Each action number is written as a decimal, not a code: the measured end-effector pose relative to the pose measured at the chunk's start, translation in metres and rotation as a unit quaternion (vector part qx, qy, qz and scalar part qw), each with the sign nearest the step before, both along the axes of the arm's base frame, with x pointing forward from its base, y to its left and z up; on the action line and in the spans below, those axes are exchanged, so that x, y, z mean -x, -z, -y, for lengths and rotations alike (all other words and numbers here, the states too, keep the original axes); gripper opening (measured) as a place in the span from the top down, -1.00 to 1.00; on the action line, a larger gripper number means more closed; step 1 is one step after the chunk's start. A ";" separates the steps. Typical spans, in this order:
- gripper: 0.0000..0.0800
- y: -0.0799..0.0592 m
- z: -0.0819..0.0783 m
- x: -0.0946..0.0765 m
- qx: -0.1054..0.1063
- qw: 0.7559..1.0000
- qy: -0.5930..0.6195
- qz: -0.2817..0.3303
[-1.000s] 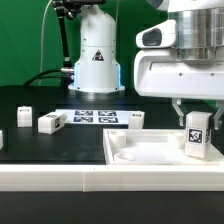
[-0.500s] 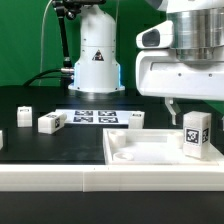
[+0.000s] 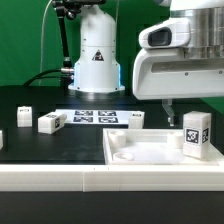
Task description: Assemble one leg
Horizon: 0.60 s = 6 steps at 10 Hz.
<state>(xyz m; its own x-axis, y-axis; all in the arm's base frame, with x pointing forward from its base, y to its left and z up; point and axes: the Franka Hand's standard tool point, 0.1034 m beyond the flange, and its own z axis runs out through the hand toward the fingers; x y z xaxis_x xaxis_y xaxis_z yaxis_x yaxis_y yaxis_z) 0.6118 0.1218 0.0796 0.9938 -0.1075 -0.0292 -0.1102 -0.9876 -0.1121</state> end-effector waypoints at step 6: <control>-0.62 -0.003 0.005 -0.008 0.006 0.977 -0.212 0.040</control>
Offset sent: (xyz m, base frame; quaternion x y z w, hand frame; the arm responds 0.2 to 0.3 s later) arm 0.0100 -0.0054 0.0068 0.0017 0.0129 -0.1171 0.9930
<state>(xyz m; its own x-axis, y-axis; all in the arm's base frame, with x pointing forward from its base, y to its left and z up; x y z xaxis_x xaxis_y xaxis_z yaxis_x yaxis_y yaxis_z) 0.6199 0.1166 0.0826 0.9484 0.3134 0.0494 0.3167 -0.9441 -0.0916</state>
